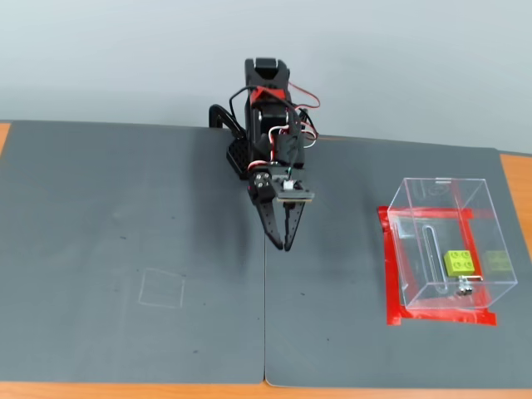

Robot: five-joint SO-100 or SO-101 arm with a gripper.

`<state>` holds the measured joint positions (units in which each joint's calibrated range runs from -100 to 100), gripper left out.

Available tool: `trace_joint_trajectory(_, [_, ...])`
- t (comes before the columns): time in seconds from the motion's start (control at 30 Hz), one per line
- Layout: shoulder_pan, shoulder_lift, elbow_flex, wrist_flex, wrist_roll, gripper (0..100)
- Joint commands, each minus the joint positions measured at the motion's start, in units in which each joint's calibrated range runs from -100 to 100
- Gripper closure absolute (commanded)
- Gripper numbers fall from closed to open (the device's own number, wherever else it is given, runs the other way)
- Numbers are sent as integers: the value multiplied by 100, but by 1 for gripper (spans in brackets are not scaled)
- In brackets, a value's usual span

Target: Pick the green lego block and place it into the transparent box

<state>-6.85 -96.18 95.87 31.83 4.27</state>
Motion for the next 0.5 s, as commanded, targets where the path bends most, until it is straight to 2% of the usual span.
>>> trace_joint_trajectory(0.0, [77,-331,386,3,-86,98])
trace_joint_trajectory(0.2, [473,-340,386,853,-123,98])
trace_joint_trajectory(0.47, [443,-348,386,1912,-133,98])
